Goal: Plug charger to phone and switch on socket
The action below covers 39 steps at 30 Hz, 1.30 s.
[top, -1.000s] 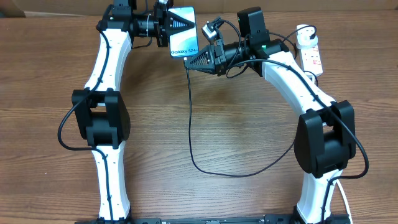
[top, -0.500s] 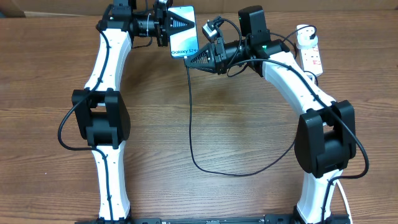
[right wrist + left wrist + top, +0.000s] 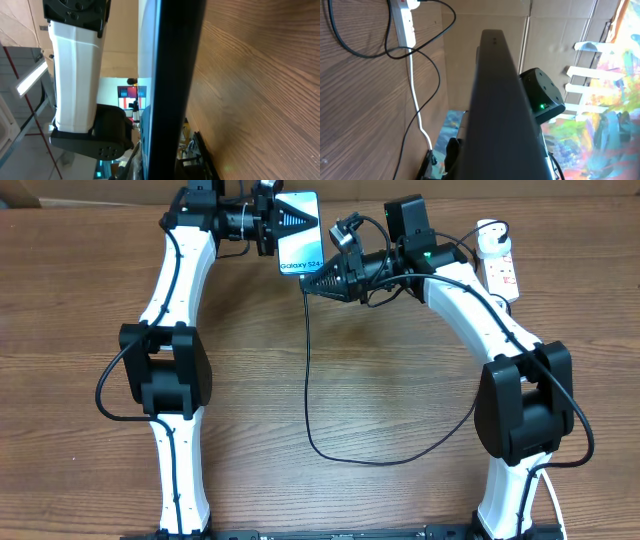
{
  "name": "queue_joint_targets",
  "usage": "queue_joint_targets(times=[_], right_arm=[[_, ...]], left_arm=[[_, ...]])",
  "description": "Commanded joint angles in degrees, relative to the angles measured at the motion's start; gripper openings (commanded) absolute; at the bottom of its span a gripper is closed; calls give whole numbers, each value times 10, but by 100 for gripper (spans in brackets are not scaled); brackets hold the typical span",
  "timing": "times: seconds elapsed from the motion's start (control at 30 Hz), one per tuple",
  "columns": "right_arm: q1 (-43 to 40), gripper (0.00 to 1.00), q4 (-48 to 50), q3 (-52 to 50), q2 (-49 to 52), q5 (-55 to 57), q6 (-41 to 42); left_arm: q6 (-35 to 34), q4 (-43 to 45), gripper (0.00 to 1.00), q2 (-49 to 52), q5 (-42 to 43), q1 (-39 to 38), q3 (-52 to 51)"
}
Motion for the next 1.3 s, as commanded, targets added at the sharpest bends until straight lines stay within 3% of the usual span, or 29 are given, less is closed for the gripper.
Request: queue_joint_targets(times=[0.0, 1.27], right_arm=[[2, 4, 2, 5, 0, 22, -17], [1, 4, -8, 5, 0, 5, -17]], left_arm=[[-4, -1, 4, -17, 34, -13, 16], [7, 0, 4, -17, 15, -11, 16]])
